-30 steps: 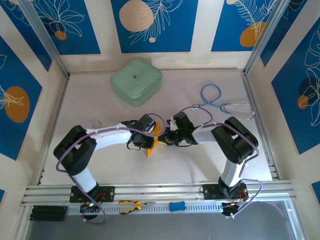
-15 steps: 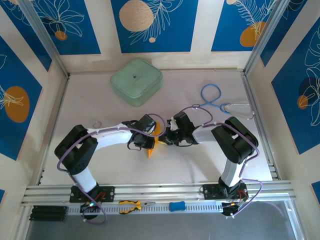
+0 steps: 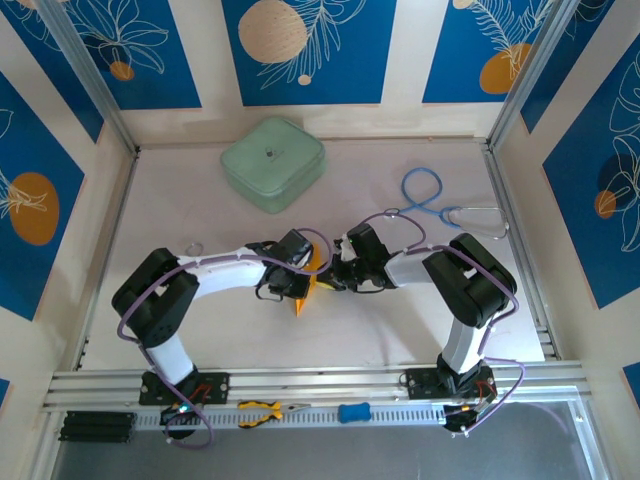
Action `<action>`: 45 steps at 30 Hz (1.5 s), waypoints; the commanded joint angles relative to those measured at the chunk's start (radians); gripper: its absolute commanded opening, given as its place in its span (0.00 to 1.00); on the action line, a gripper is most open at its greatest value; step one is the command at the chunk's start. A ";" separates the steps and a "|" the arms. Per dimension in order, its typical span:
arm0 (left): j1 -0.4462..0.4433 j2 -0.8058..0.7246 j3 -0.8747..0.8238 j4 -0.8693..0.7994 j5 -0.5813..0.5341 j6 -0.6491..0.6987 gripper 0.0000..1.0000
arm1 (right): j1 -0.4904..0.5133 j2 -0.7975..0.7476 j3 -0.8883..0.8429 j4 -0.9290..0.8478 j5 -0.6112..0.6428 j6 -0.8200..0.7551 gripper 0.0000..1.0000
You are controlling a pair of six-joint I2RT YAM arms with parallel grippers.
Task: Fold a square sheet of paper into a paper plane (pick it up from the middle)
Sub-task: Move a paper plane to the center of the table.
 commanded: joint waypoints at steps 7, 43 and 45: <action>-0.027 0.010 0.061 -0.088 -0.122 -0.021 0.11 | -0.041 -0.165 -0.082 -0.117 0.066 -0.047 0.30; -0.078 0.191 0.171 -0.193 -0.175 -0.078 0.24 | -0.122 -0.353 -0.201 -0.180 0.090 -0.076 0.31; -0.080 0.203 0.179 -0.202 -0.180 -0.089 0.28 | -0.125 -0.372 -0.211 -0.185 0.094 -0.078 0.31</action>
